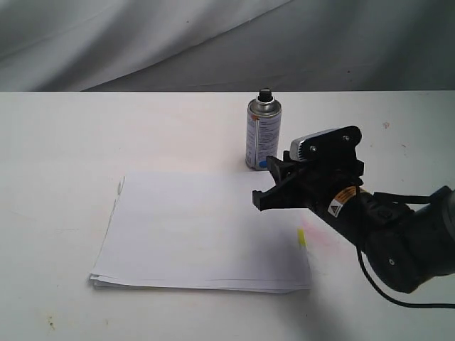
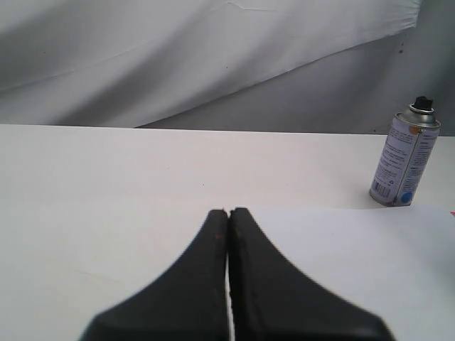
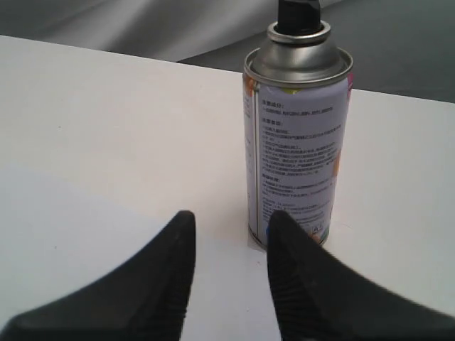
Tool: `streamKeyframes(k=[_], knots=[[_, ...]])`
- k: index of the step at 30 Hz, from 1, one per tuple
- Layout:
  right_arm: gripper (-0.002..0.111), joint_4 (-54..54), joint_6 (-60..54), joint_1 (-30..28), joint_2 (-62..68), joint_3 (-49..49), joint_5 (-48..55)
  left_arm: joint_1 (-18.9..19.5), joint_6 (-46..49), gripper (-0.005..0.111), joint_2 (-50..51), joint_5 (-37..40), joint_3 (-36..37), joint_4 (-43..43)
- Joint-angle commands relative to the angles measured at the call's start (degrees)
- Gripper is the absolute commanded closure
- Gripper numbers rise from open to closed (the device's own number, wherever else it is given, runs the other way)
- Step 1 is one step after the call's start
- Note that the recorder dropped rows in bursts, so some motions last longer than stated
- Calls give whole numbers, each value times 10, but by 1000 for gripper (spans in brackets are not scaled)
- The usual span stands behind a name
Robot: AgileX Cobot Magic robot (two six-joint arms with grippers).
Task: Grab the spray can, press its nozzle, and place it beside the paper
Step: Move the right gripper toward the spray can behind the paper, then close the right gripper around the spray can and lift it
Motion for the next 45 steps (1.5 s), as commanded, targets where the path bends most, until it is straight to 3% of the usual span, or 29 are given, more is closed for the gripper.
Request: streamKeyframes(k=[1,6,10,16,45], knots=[[57,15,1,2,1,3,-15,1,-4,106,-2,-4,2,1],[27,23,1,2,1,3,-15,1,-4,106,-2,-4,2,1],[19,23,1,2,1,3,-15,1,-4,106,-2,-4,2,1],[19,31,1,0,13,-13,-11,1,-4,106,-2,-4,2,1],[19,60,-3,-39,196,-275,63,1,-4,106,-2,-4,2,1]])
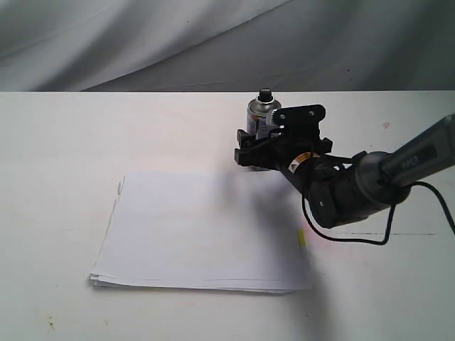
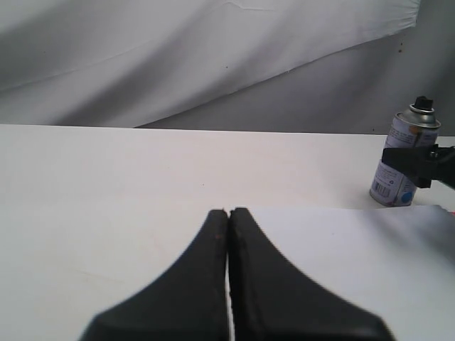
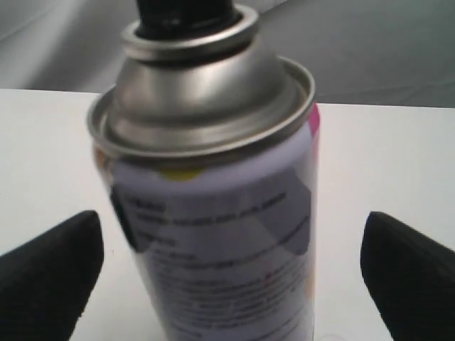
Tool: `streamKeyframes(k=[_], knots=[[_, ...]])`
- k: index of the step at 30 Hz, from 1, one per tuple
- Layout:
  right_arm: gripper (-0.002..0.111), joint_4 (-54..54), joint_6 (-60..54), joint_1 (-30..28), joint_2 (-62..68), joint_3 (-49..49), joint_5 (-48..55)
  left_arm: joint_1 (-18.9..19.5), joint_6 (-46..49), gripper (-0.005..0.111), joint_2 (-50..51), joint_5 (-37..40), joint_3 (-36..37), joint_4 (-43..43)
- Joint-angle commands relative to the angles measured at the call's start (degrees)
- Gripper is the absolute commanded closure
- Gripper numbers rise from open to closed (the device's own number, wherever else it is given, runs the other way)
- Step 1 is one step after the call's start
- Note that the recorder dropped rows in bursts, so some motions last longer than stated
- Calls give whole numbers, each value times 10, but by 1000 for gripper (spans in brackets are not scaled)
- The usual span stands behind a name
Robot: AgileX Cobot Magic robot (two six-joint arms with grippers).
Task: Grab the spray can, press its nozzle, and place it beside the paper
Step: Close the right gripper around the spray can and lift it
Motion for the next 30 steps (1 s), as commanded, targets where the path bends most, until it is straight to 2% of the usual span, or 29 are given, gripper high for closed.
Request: streamKeyframes(k=[1,7,14,23,25,27,28,30], knots=[[19,1,-2,-10,9,-26,24,1,-4,106,-2,-4,2,1],[19,-3,-6,-19,9,-31,29,1,-4,106,-2,-4,2,1],[26,-19,-6,-19,9,-31,65,1,-4,106,-2,-4,2,1],[29,-29,-6,-19,9,-31,52,1,-4,106,-2,-4,2,1],[36,-29,-6,-19,9,-31,55,1,-4,106,-2,-4,2,1],[51,-34,-6,-19,9,-31,61,1,-4,106,-2,-4,2,1],[63,-45,-6,-19,9,-31,66,1,-4,106,-2,-4,2,1],[76,-45,-6,-19,9,-31,74,1,-4,106,-2,-4,2,1]])
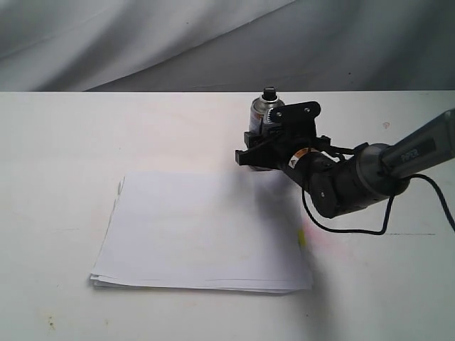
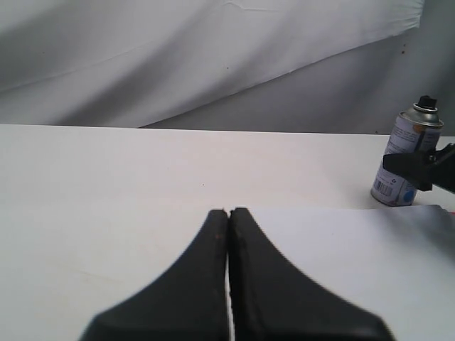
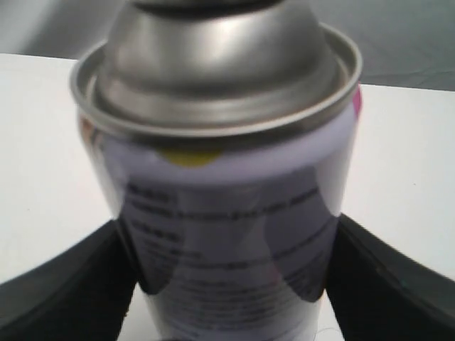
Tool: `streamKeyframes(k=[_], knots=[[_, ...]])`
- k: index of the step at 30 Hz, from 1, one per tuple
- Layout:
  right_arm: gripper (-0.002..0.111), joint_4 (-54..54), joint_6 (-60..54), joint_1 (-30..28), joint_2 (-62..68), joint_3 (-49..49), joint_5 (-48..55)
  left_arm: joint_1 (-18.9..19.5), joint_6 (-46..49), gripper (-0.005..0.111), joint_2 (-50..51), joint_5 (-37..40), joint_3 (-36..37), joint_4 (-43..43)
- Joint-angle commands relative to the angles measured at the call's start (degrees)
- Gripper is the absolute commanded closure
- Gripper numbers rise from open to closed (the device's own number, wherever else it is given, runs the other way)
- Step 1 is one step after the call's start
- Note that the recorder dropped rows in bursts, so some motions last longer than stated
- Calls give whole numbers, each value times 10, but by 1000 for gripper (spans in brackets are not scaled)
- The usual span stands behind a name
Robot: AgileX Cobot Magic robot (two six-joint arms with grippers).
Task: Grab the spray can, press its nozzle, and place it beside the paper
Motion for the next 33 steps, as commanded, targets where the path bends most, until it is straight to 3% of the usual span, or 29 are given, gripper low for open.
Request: streamKeyframes(k=[1,2,4,7,10,19,26,33], knots=[[83,-11,-2,-3,0,-3,15,1,-4,106,-2,-4,2,1],[97,-11,-2,-3,0,-3,15,1,-4,106,-2,-4,2,1],[108,-11,-3,-3,-13,-3,13,1,-4,106,-2,-4,2,1],[108,-11,-26,-7,-58,-3,49,1,-4,106,-2,-4,2,1],[108,-21,-74,-20,-128,-3,175,1,-4,106,-2,-4,2,1],[108,-34,-192,-29,-287,-3,403,1,-4,106,-2,-4,2,1],[108,-217,-114,-8,-362,-3,532,1,-4,106,-2,-4,2,1],[108,-379,-11,62,-387,-3,622,1,-4,106,-2,-4,2,1]])
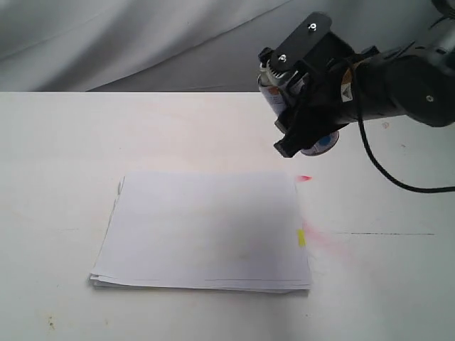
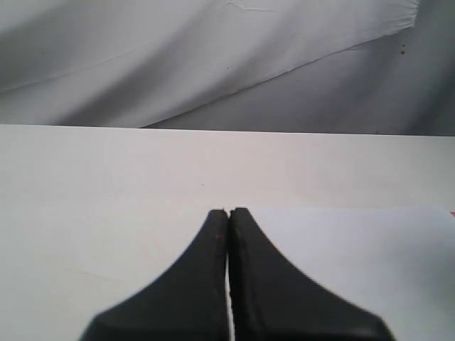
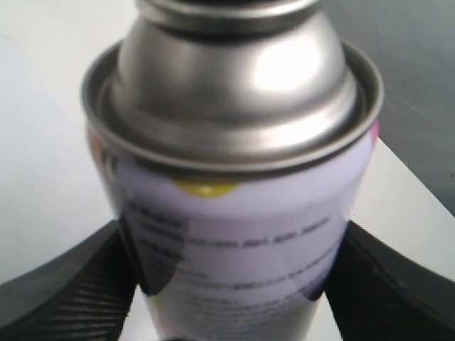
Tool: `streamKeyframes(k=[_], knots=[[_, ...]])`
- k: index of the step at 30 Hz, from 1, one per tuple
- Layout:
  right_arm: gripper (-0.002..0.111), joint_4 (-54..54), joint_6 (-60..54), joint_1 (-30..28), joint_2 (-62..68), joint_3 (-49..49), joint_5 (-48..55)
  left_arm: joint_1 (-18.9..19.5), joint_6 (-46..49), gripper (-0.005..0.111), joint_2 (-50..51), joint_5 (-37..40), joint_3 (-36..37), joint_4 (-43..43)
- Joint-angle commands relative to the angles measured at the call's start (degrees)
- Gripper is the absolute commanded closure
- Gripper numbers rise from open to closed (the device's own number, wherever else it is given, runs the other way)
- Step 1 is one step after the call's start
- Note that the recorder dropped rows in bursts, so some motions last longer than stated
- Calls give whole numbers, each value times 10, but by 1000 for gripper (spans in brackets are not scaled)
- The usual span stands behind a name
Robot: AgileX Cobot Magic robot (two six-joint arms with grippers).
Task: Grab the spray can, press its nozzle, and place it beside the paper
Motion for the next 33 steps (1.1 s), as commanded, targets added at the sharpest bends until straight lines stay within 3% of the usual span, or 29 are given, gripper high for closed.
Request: streamKeyframes(k=[1,8,14,27,33], knots=[[108,-121,74,51,-16,-3,24,1,-4,106,-2,-4,2,1],[108,-307,175,134,0,-3,46,1,-4,106,-2,-4,2,1],[108,-399,254,171,45,-3,115,1,-4,106,-2,-4,2,1],[108,-432,320,195,78,-3,142,1,-4,106,-2,-4,2,1],[108,-502,345,218,91,-3,199,1,-4,106,-2,-4,2,1]])
